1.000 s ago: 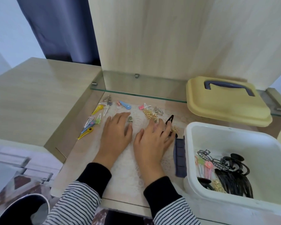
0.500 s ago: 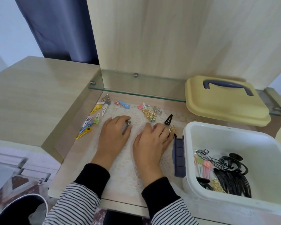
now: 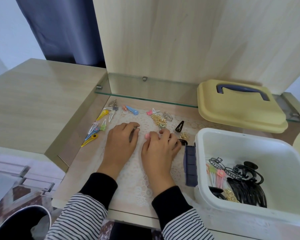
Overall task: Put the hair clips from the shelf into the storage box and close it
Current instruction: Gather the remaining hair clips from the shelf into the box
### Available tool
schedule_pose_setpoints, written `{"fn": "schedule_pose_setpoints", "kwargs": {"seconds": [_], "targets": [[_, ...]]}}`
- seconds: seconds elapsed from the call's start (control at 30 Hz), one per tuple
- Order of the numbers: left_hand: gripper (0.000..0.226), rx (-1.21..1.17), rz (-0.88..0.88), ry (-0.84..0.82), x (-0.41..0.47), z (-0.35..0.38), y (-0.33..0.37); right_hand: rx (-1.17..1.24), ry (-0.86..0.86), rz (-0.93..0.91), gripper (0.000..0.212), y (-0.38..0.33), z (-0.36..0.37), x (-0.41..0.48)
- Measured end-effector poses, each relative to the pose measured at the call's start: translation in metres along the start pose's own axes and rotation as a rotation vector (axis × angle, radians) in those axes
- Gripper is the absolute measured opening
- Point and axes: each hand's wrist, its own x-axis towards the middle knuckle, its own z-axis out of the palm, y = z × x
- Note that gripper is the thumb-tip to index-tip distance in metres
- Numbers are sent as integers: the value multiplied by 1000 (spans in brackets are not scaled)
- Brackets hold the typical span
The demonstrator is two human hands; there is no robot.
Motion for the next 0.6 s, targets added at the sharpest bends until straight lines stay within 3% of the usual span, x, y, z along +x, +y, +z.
{"fn": "schedule_pose_setpoints", "kwargs": {"seconds": [0.2, 0.33, 0.5, 0.6], "targets": [[26, -27, -6, -11, -1, -1, 1, 44, 86, -24, 8, -1, -2, 0], [21, -75, -31, 33, -1, -5, 4, 32, 54, -62, 5, -3, -3, -1], [23, -139, -165, 117, 2, -12, 4, 117, -12, -153, 15, -8, -9, -2], [19, -242, -284, 113, 5, -16, 7, 289, -22, -206, 9, -17, -30, 0]]}}
